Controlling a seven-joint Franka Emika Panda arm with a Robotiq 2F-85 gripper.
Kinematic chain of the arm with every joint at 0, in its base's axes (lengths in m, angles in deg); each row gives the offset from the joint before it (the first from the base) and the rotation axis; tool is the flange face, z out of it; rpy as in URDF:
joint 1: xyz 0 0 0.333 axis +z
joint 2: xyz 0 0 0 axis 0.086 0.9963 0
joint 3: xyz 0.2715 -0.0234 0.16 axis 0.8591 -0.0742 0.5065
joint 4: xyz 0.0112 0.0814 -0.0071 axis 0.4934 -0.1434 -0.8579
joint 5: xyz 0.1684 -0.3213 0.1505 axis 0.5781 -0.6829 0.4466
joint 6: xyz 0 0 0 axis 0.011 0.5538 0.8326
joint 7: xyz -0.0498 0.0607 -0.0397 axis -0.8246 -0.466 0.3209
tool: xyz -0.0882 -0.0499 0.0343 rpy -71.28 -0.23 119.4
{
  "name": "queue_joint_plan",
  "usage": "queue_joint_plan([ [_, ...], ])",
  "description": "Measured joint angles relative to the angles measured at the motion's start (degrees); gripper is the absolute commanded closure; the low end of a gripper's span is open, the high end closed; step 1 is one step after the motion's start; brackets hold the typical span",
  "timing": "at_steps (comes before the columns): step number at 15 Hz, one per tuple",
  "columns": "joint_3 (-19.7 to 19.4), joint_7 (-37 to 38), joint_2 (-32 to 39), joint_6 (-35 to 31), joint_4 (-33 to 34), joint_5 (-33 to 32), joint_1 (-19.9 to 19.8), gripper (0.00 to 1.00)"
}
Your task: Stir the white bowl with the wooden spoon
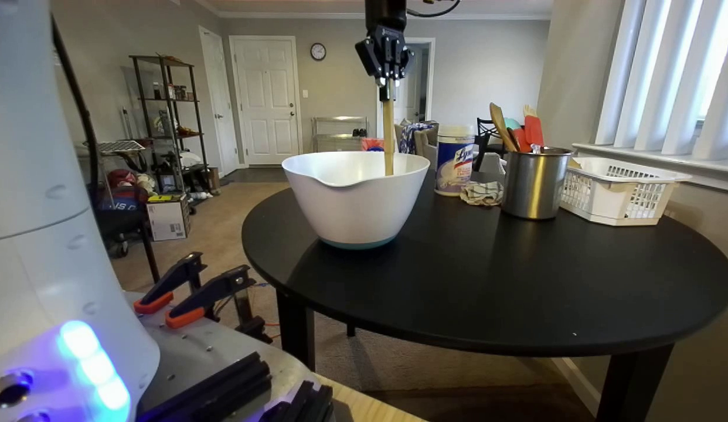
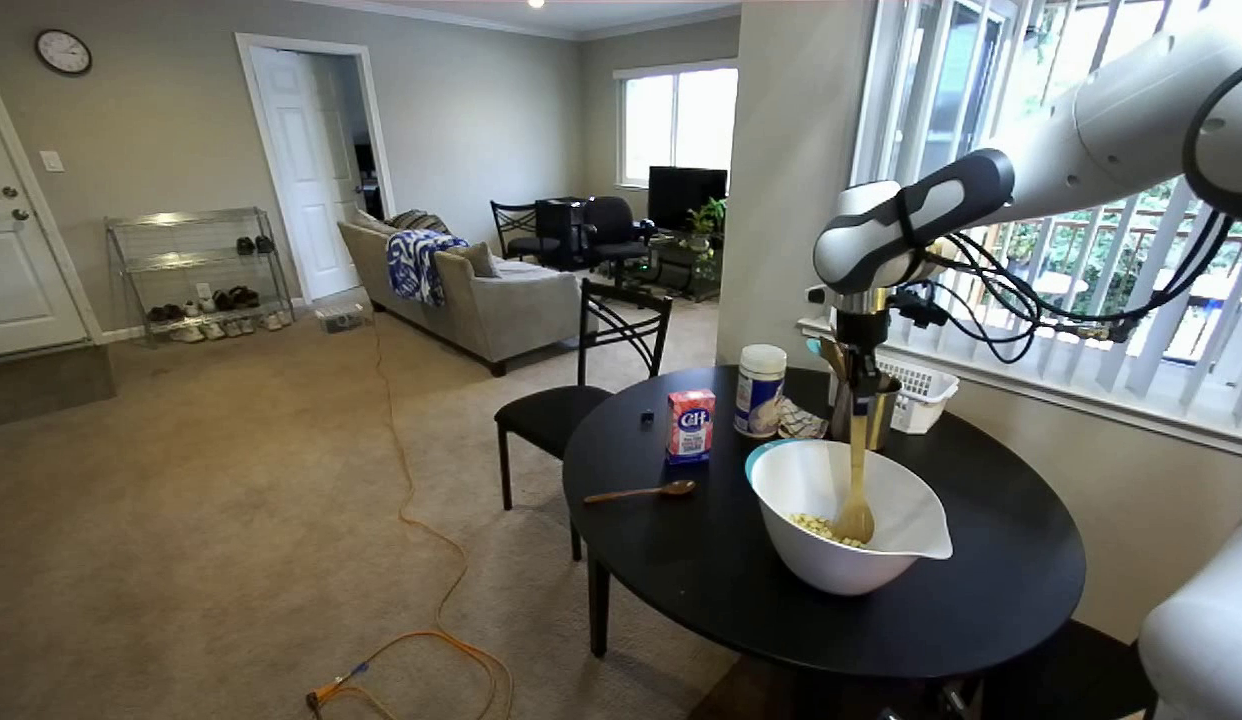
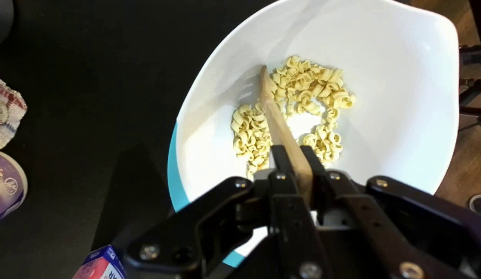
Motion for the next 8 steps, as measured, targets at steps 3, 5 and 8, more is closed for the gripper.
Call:
queue_joint_plan([
  [3,0.05,0.0,-2.41,-0.07,-3.58,-0.26,0.26,0.95],
  [5,0.22,0.0,-3.99,-0.13,-5.5,-0.24,0.43,0.95],
  [8,0.39,0.0,-6.16,-0.18,-8.11,0.16,0.98,0.95],
])
